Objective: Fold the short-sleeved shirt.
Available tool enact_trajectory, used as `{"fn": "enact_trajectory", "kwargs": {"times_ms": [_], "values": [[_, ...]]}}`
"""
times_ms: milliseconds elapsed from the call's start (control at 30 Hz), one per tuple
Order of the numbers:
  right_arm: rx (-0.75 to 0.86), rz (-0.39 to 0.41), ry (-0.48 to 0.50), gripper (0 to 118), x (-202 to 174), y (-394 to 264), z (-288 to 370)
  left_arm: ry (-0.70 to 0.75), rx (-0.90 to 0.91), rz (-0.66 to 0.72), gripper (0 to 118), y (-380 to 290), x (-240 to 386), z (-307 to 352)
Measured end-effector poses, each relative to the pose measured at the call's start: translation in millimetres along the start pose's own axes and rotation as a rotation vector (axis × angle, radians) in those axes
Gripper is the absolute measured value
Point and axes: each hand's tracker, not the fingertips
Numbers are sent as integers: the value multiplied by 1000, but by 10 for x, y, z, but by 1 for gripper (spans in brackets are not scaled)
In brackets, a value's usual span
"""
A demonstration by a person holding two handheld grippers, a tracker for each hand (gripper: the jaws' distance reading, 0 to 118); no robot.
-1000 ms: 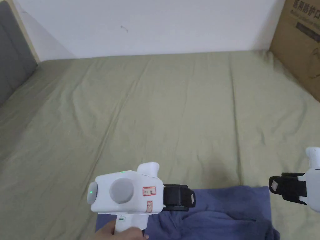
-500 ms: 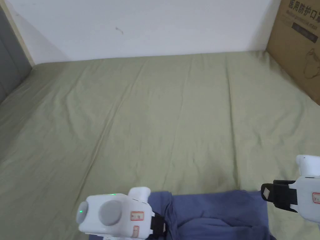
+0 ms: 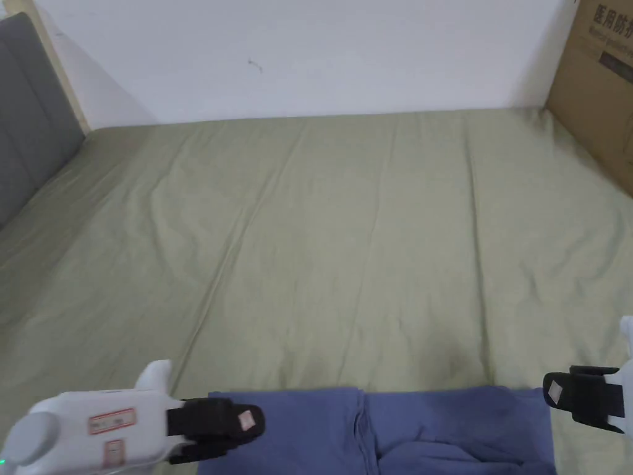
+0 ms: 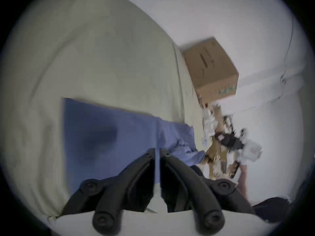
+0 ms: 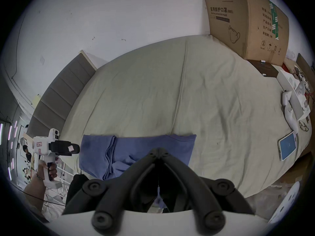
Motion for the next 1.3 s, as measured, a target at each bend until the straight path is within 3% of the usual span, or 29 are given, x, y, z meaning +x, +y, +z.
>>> {"fn": "enact_trajectory", "kwargs": {"times_ms": [100, 133, 333, 400, 467, 633, 700, 733, 767, 800, 833, 900, 1033, 1133, 1200, 1233, 1300], "values": [[-6, 6, -7, 0, -19, 13, -14, -43, 18, 64, 96, -7, -390, 222], [-11, 10, -9, 0, -23, 14, -18, -59, 12, 103, 117, -21, -491, 231], [-46, -3, -22, 0, -37, -18, -59, -198, -3, 217, 118, -15, -1113, -86], [-62, 0, -35, 0, -44, -15, -88, -336, -17, 235, 118, 32, -1063, -260], [-76, 0, -40, 0, -54, -8, -109, -455, -109, 361, 118, 35, -1072, -520], [-89, -32, -3, 0, -58, -19, -133, -431, -137, 257, 118, 40, -982, -650], [-97, -42, 11, 0, -47, -22, -163, -330, -135, 257, 111, 52, -1023, -570], [-98, -42, 11, 0, -43, -24, -180, -206, -141, 256, 78, 47, -1062, -560], [-100, -39, 9, 0, -45, -27, -196, -28, -176, 259, 28, 18, -1113, -593], [-102, -36, 5, 0, -47, -27, -206, -142, -157, 351, 7, -20, -1143, -568], [-104, -35, 4, 0, -50, -27, -208, -208, -108, 316, 7, 6, -974, -505], [-102, -39, 13, 0, -57, -24, -198, -21, -124, 129, 7, 23, -691, -454], [-82, -35, 32, 0, -84, -3, -147, 94, -61, 29, 7, 76, -259, -133], [-71, -30, 52, 0, -88, 1, -147, 398, 13, -50, 7, 163, 61, 291], [-67, -24, 64, 0, -103, -14, -146, 748, 71, -311, 7, 144, 444, 447], [-66, -20, 69, 0, -115, -29, -146, 842, 74, -411, 7, 132, 590, 469], [-64, -13, 83, 0, -154, -66, -131, 835, 81, -420, 7, 117, 784, 480]]}}
